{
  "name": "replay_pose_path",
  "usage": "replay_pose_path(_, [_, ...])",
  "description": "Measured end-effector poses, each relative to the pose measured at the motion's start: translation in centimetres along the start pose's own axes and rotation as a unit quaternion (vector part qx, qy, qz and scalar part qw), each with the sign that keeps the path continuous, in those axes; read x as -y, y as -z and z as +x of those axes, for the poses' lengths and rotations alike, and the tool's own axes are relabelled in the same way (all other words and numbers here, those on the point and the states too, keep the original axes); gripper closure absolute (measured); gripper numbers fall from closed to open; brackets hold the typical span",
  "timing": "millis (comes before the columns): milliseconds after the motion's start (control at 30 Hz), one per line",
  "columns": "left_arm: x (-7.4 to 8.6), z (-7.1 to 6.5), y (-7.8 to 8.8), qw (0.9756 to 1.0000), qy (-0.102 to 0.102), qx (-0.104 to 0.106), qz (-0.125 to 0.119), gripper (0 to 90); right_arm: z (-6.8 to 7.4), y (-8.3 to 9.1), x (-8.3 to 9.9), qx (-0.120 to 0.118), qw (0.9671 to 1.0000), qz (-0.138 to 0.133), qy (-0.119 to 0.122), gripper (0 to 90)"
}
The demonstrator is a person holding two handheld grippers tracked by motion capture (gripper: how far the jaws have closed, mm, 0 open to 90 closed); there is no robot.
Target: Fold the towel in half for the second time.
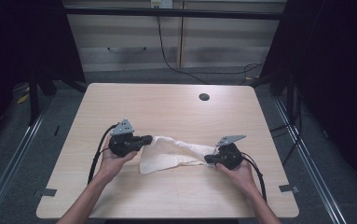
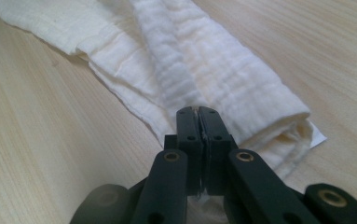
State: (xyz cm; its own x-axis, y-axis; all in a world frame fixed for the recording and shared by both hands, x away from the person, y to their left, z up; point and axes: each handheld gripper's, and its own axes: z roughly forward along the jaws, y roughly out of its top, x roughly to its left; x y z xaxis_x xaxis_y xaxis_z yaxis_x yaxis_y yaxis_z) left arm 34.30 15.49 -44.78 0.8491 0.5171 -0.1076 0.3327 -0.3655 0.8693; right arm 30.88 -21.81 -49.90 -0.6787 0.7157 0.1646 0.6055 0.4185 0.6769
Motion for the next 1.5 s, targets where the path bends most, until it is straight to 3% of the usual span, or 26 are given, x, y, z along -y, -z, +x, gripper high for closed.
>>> replay_pose_path(100, [0.4, -0.6, 0.5, 0.9999, -0.010, 0.001, 0.008, 86.8, 0.0, 0.0, 0.1, 0.002, 1.0000, -0.002, -0.002, 88.4])
replay_pose_path(200, [0.7, -1.6, 1.0, 0.9990, -0.039, -0.004, 0.022, 86.6, 0.5, -0.1, 0.0, 0.016, 0.9997, -0.001, 0.016, 88.5])
replay_pose_path(333, [1.7, -2.4, 1.4, 0.9984, -0.045, 0.011, 0.033, 86.6, 0.2, 0.0, 0.2, 0.005, 1.0000, -0.006, -0.001, 88.5])
replay_pose_path(467, [3.0, -3.2, 1.3, 0.9967, -0.048, 0.032, 0.058, 86.7, 0.2, -0.1, 0.2, 0.009, 0.9999, -0.007, 0.003, 88.5])
replay_pose_path(733, [5.0, -3.9, 0.5, 0.9913, -0.064, 0.046, 0.106, 86.4, 0.1, 0.0, 0.3, 0.003, 0.9999, -0.009, -0.008, 88.5])
replay_pose_path(833, [5.9, -4.3, 0.4, 0.9859, -0.089, 0.038, 0.137, 86.1, 0.1, 0.0, 0.3, 0.001, 0.9999, -0.011, -0.008, 88.5])
replay_pose_path(867, [5.9, -4.3, 0.4, 0.9859, -0.089, 0.038, 0.137, 86.0, 0.0, 0.0, 0.3, 0.000, 0.9999, -0.010, -0.012, 88.5])
replay_pose_path(900, [6.3, -4.1, 0.4, 0.9881, -0.081, 0.036, 0.126, 86.0, 0.0, 0.0, 0.3, 0.000, 0.9999, -0.012, -0.009, 88.5])
replay_pose_path(933, [6.2, -3.9, 0.5, 0.9866, -0.088, 0.029, 0.134, 86.1, 0.0, 0.0, 0.3, -0.001, 0.9999, -0.013, -0.009, 88.5])
replay_pose_path(1100, [6.4, -2.5, 0.5, 0.9899, -0.070, 0.017, 0.122, 86.3, 0.1, -0.1, 0.2, 0.006, 0.9999, -0.013, 0.000, 88.4])
replay_pose_path(1367, [6.4, -1.8, 0.4, 0.9896, -0.083, -0.006, 0.117, 86.3, 0.0, 0.2, 0.2, 0.020, 0.9997, -0.010, 0.005, 88.4])
replay_pose_path(1500, [6.5, -1.2, 0.2, 0.9916, -0.070, -0.009, 0.109, 86.4, -0.3, 0.3, 0.2, 0.028, 0.9996, -0.009, 0.003, 88.4])
